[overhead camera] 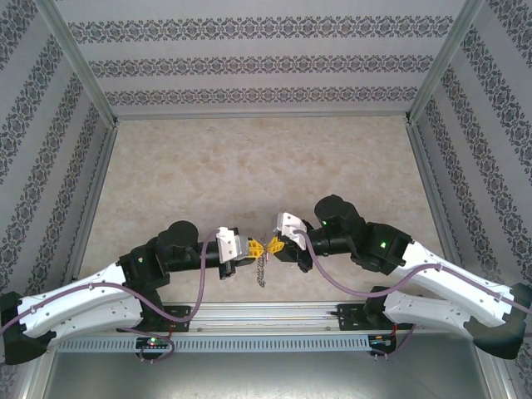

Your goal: Put the keys on the keyring

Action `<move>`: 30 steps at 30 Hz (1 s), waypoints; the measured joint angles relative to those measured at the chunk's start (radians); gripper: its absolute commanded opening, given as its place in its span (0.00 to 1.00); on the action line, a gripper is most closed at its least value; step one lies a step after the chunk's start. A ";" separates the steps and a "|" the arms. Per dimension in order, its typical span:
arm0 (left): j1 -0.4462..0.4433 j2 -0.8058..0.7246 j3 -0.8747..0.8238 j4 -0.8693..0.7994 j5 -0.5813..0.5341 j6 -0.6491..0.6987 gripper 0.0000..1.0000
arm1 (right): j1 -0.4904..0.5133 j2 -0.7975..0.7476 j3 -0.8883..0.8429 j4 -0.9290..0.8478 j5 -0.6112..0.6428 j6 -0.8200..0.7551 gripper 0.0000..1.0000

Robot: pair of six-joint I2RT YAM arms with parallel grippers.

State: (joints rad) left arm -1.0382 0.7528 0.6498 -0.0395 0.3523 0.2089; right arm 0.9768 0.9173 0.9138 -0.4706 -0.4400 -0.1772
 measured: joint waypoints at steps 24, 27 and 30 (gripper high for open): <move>0.007 0.011 -0.001 0.034 0.060 -0.043 0.00 | -0.076 0.016 -0.002 0.002 -0.143 0.019 0.05; 0.007 0.012 -0.001 0.040 0.061 -0.043 0.00 | -0.093 0.011 -0.014 0.018 -0.171 0.026 0.05; 0.007 0.012 -0.001 0.045 0.063 -0.043 0.00 | -0.111 0.006 -0.026 0.035 -0.203 0.038 0.05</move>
State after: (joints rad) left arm -1.0309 0.7647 0.6487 0.0051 0.4149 0.1661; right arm 0.8661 0.9237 0.8879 -0.4351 -0.6426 -0.1390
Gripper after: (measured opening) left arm 0.046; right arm 0.063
